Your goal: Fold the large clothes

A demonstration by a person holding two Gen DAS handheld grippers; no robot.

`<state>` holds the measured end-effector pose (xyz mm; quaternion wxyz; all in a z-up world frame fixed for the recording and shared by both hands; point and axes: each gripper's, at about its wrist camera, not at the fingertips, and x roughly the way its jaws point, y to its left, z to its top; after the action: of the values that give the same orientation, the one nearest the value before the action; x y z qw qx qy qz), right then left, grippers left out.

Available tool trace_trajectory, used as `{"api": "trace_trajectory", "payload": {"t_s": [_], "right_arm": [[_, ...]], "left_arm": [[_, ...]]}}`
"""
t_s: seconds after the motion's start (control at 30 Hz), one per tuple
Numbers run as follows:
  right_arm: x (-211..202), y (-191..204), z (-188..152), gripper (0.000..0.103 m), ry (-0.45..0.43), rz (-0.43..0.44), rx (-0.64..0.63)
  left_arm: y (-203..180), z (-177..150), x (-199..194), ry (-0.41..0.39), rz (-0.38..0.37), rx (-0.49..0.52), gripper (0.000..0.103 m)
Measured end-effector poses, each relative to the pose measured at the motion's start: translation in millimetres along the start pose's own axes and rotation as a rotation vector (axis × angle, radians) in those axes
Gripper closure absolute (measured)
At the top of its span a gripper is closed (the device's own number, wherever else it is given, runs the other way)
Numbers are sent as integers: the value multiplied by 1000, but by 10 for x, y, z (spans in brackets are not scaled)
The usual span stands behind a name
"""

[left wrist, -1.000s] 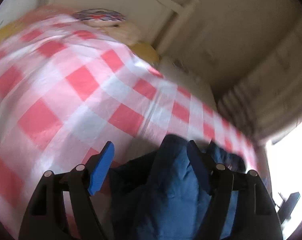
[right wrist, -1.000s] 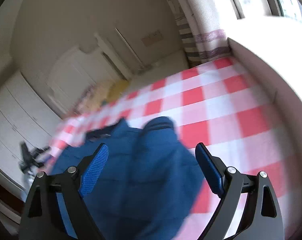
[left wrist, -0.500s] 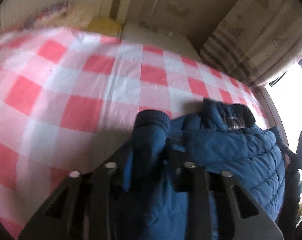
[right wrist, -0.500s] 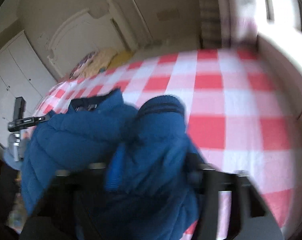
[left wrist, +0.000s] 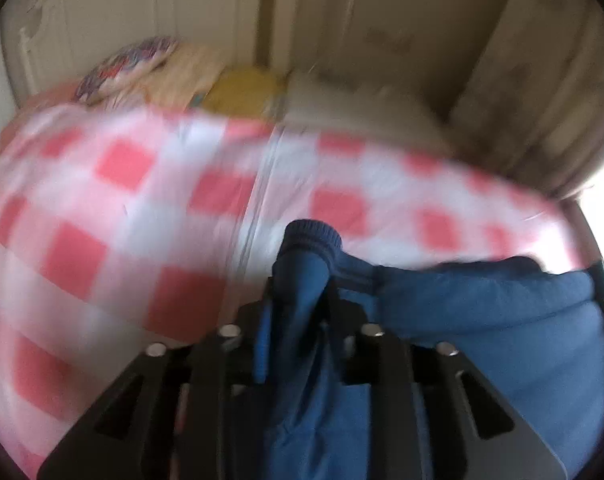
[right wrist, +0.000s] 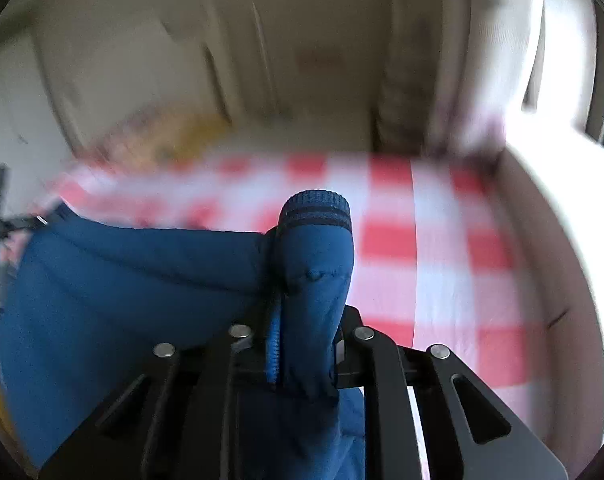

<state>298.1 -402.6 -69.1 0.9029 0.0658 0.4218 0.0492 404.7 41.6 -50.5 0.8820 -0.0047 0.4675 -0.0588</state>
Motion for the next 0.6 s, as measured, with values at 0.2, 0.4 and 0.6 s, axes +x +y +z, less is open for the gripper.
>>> {"api": "trace_trajectory", "payload": {"t_s": [0.2, 0.4, 0.6], "right_arm": [[-187, -239, -42, 66, -15, 25, 98], [-985, 180, 323, 13, -216, 9, 4], [-605, 986, 566, 13, -159, -37, -163]], "left_arm": [[-255, -105, -325, -172, 254, 90, 22], [-672, -94, -1090, -376, 262, 58, 2], [-1466, -51, -877, -245, 138, 109, 2]]}}
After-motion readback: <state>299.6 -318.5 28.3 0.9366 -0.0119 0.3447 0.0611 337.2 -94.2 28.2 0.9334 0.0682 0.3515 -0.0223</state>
